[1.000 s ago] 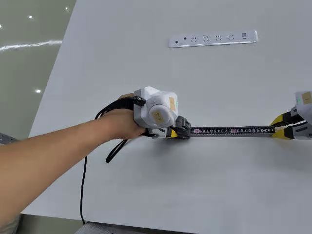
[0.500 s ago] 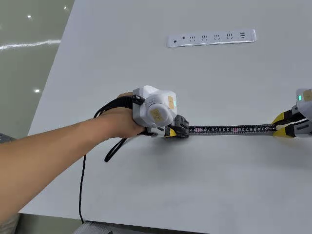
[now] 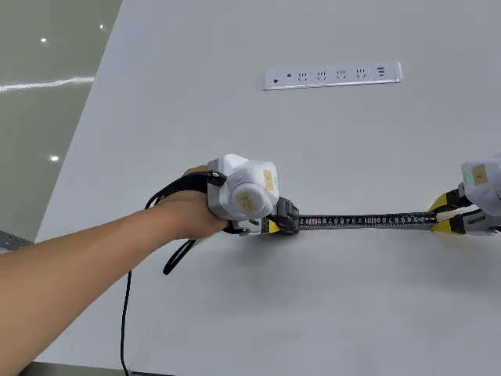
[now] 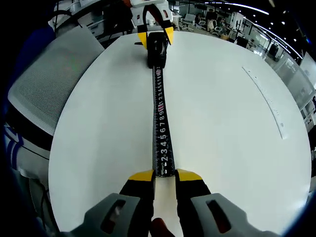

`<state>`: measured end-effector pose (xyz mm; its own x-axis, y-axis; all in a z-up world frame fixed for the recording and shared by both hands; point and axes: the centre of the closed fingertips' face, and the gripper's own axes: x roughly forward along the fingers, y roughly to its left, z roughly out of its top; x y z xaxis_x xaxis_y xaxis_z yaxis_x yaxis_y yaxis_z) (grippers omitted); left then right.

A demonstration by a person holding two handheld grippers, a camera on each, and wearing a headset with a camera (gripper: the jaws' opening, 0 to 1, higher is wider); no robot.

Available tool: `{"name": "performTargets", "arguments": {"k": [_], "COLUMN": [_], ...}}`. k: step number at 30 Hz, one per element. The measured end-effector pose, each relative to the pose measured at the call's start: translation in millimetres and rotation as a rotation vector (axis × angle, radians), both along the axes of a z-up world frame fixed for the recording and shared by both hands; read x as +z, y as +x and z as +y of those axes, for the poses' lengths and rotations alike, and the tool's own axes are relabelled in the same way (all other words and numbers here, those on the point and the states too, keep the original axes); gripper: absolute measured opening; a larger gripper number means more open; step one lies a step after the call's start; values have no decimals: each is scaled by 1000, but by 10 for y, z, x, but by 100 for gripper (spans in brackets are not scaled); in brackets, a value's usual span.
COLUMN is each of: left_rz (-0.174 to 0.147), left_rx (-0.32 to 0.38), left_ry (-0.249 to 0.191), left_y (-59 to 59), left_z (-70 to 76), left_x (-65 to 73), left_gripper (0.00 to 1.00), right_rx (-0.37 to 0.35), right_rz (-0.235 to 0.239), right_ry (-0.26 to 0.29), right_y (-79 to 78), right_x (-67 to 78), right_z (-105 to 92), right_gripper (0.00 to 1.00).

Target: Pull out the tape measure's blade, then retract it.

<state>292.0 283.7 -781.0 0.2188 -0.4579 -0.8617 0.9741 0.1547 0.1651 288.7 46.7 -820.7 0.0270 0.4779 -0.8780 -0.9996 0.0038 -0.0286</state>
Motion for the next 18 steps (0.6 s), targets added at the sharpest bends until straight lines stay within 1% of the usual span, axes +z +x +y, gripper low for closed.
{"name": "performTargets", "arguments": {"k": [5, 7, 10, 12, 13, 15, 16, 17, 18], "left_rz": [-4, 8, 8, 19, 17, 14, 22, 22, 16], "left_rx": [24, 44, 62, 64, 71, 79, 101, 108, 113], "left_ry": [-8, -15, -29, -32, -34, -35, -45, -46, -45], "left_y": [7, -6, -10, -39, -39, -37, -41, -40, -31], "left_z": [2, 0, -14, -20, -22, -20, -23, -18, -7], "left_x": [-5, -19, -22, -21, -19, -7, 10, 18, 21], "left_gripper": [32, 36, 39, 43, 44, 45, 46, 47, 47], "right_rx": [0, 0, -6, -13, -17, -31, -46, -44, -50], "right_rz": [-1, -5, -7, -7, -6, 2, 8, 8, 11], "right_ry": [-25, -25, -28, -29, -28, -22, -23, -22, -23], "right_y": [7, 12, 15, 12, 8, -6, -14, -18, -29], "right_x": [1, 2, 8, 12, 15, 16, 18, 19, 17], "right_z": [-5, -4, 7, 18, 32, 63, 76, 86, 99], "right_gripper": [13, 13, 13, 13, 14, 16, 17, 19, 20]}}
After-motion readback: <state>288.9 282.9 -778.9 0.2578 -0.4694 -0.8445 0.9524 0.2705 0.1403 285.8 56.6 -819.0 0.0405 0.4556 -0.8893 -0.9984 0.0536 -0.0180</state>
